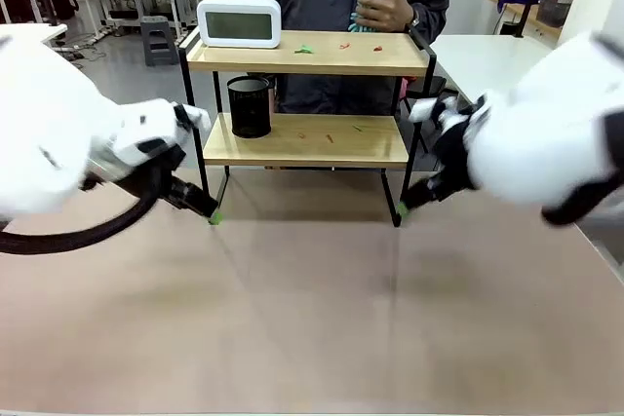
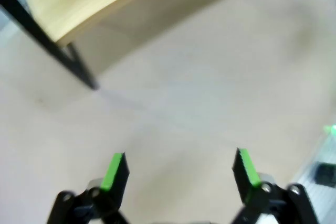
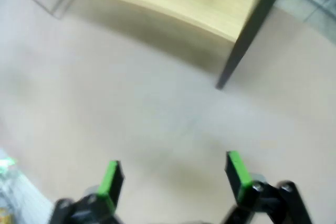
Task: Clean the shelf.
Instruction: Pick up the Duster from the human.
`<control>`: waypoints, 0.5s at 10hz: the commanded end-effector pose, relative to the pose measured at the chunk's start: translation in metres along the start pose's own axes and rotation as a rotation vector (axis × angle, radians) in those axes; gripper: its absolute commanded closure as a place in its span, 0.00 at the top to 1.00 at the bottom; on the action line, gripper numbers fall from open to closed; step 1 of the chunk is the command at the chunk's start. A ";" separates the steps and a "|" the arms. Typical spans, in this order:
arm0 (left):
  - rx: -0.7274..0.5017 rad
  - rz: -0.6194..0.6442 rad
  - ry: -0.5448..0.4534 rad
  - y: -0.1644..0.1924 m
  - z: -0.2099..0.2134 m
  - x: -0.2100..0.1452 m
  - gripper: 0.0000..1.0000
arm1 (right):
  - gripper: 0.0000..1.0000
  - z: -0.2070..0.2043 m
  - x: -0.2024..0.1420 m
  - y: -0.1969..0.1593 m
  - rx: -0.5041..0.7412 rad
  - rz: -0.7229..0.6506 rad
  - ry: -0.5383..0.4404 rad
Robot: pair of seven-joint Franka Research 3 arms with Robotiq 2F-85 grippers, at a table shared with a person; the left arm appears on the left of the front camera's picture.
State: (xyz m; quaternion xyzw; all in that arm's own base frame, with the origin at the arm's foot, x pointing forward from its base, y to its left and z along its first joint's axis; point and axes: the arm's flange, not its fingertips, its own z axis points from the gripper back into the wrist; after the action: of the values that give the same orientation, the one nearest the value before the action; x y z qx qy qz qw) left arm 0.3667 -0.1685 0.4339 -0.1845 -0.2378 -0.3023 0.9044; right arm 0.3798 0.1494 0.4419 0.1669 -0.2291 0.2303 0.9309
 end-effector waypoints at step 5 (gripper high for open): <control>-0.505 0.705 -0.622 0.173 0.175 -0.141 1.00 | 1.00 0.160 -0.150 -0.201 0.538 -0.738 -0.574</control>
State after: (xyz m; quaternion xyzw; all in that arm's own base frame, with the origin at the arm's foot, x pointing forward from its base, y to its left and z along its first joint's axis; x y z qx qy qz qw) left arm 0.3184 0.0986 0.5119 -0.4885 -0.3012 -0.0384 0.8181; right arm 0.3133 -0.1332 0.5219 0.4777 -0.2978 -0.0527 0.8248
